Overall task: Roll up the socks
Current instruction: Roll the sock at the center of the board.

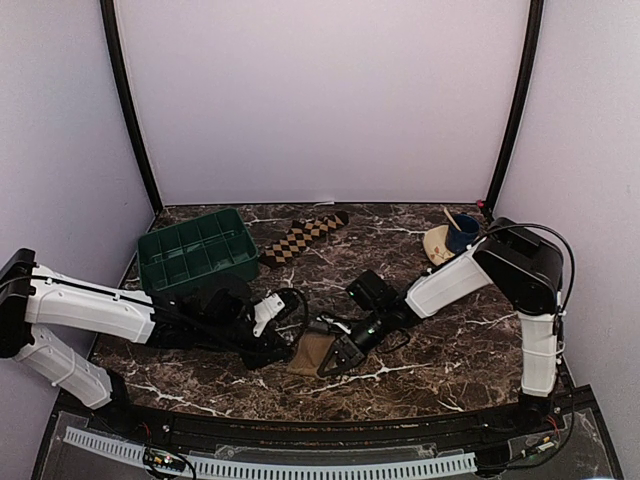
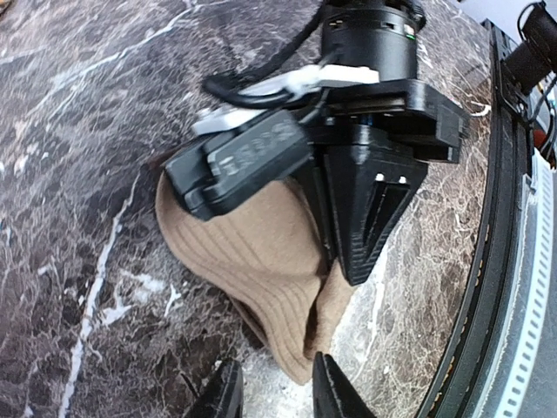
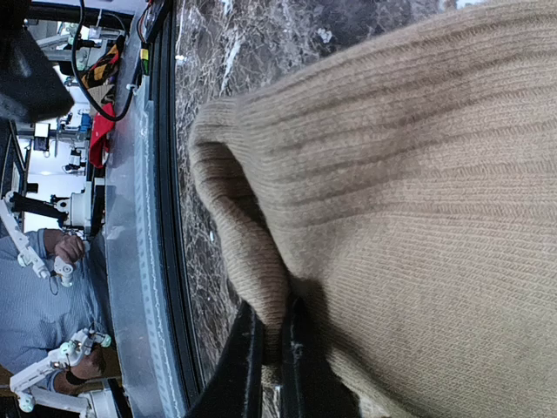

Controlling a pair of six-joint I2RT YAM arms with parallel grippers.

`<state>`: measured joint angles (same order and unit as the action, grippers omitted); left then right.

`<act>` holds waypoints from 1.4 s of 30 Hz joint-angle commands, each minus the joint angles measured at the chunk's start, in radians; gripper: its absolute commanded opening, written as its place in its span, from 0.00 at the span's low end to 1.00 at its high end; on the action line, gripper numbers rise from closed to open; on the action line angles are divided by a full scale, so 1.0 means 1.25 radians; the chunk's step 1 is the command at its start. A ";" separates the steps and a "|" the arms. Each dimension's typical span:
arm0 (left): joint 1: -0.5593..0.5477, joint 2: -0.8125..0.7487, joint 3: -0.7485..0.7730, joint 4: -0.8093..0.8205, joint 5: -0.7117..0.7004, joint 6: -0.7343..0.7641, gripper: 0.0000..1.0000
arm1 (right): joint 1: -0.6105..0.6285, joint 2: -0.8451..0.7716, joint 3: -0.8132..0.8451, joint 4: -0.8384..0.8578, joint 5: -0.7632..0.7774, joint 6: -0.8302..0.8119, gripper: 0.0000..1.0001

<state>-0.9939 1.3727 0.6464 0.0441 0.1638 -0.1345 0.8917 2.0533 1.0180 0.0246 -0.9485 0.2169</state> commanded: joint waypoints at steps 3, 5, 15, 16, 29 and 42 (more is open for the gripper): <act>-0.062 -0.017 -0.001 0.039 -0.085 0.081 0.29 | -0.019 0.040 -0.044 -0.070 0.075 0.035 0.00; -0.081 -0.011 0.002 0.037 -0.094 0.098 0.28 | -0.018 0.039 -0.051 -0.061 0.076 0.045 0.00; -0.189 0.050 0.032 0.023 -0.184 0.190 0.26 | -0.023 0.050 -0.059 -0.051 0.082 0.070 0.00; -0.200 0.055 0.033 0.025 -0.203 0.203 0.26 | -0.025 0.053 -0.058 -0.051 0.082 0.073 0.00; -0.300 0.131 0.037 0.093 -0.435 0.336 0.25 | -0.034 0.067 -0.062 -0.042 0.059 0.091 0.00; -0.310 0.197 0.044 0.125 -0.471 0.405 0.21 | -0.041 0.066 -0.068 -0.040 0.049 0.091 0.00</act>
<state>-1.3731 1.6043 0.6827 0.1768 -0.4114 0.3389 0.8753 2.0613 0.9905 0.0837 -0.9771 0.3294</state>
